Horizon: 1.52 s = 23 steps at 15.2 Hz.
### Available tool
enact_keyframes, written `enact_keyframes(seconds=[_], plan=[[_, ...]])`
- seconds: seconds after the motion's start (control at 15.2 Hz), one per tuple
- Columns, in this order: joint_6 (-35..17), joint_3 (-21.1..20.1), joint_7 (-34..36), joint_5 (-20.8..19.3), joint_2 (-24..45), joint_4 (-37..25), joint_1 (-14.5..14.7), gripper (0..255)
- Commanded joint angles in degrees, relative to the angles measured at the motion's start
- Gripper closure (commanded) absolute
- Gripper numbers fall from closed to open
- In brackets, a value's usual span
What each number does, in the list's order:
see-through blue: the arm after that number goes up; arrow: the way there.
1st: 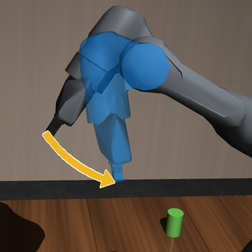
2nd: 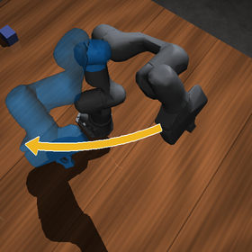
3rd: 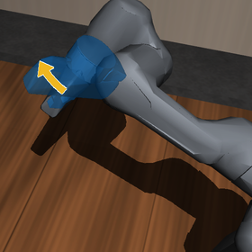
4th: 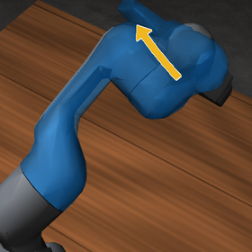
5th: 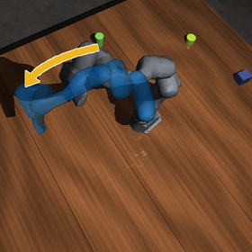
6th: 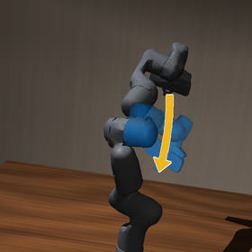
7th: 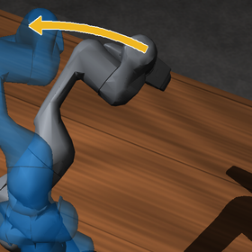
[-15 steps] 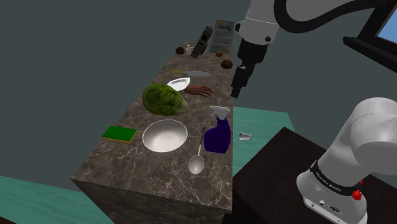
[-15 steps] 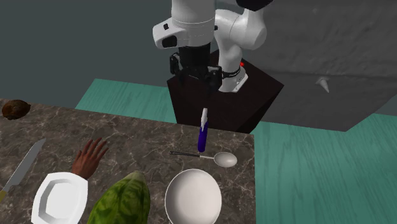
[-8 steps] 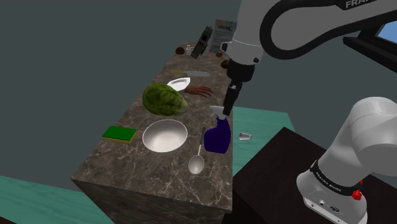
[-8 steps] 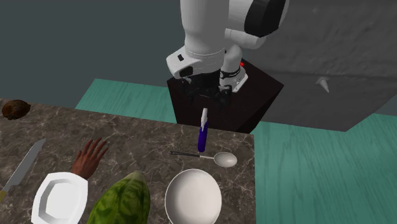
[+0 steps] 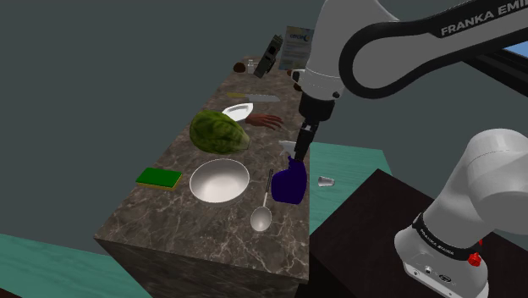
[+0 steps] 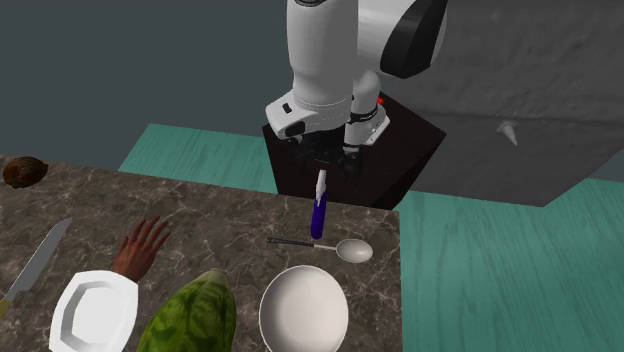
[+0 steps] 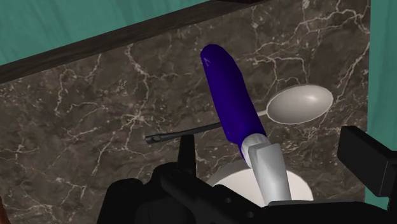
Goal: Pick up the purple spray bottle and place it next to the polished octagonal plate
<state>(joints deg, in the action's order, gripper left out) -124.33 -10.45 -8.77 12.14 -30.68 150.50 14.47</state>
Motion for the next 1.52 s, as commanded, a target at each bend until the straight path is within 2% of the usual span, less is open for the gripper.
enact_keyframes(seconds=[0.0,0.2,0.26,0.86,1.45], plan=[[-0.1,0.0,0.0,0.0,0.1,0.0,0.0,0],[-0.1,0.0,0.0,0.0,0.1,0.0,0.0,0],[-0.1,0.0,0.0,0.0,0.1,0.0,0.0,255],[-0.1,0.0,0.0,0.0,0.1,0.0,0.0,255],[7.6,0.7,0.7,-0.8,-2.4,-5.3,-0.3,255]])
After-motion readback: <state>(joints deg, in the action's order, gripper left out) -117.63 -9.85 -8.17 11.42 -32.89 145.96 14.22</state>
